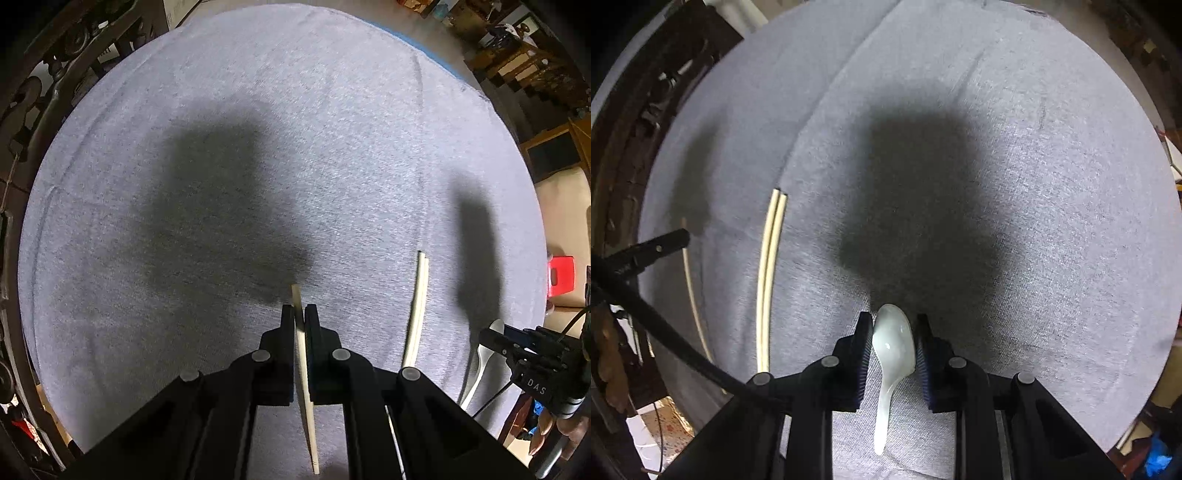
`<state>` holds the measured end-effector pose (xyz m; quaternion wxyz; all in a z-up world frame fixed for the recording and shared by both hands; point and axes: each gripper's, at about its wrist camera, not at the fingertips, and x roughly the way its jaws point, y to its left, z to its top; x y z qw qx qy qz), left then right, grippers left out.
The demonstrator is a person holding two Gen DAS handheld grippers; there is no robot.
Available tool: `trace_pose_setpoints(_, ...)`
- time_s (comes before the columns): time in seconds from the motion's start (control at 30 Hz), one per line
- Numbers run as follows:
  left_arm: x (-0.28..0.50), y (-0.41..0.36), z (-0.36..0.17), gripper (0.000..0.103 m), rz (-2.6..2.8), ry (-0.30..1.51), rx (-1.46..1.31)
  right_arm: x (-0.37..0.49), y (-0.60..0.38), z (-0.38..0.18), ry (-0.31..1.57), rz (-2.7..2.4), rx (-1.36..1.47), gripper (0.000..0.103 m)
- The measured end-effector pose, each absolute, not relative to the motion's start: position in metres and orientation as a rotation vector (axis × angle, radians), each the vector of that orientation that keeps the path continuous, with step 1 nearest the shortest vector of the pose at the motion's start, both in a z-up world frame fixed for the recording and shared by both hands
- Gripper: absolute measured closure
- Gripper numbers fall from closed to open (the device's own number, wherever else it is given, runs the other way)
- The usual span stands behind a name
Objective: Organize utensils
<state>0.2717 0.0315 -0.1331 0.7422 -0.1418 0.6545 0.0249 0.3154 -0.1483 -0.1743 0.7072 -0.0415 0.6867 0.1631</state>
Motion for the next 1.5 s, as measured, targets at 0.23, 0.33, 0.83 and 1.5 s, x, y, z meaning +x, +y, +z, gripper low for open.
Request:
trace_pose_setpoints(0.23, 0.263, 0.031, -0.107, 0.099, 0.04, 1.377, -0.312, 0.304, -0.166, -0.148, 1.425, 0.383, 0.002, 0.078)
trace_pose_setpoints(0.33, 0.259, 0.032, -0.094, 0.099, 0.04, 1.348, -0.312, 0.298, -0.174, -0.137, 1.379, 0.387, 0.045, 0.078)
trace_pose_setpoints(0.83, 0.225, 0.043, -0.017, 0.099, 0.048, 1.134, -0.325, 0.268, -0.203, -0.052, 1.146, 0.393, 0.127, 0.079)
trace_pose_setpoints(1.5, 0.146, 0.047, 0.073, 0.099, 0.083, 0.894, -0.304, 0.189, -0.226, 0.033, 0.869, 0.401, 0.213, 0.079)
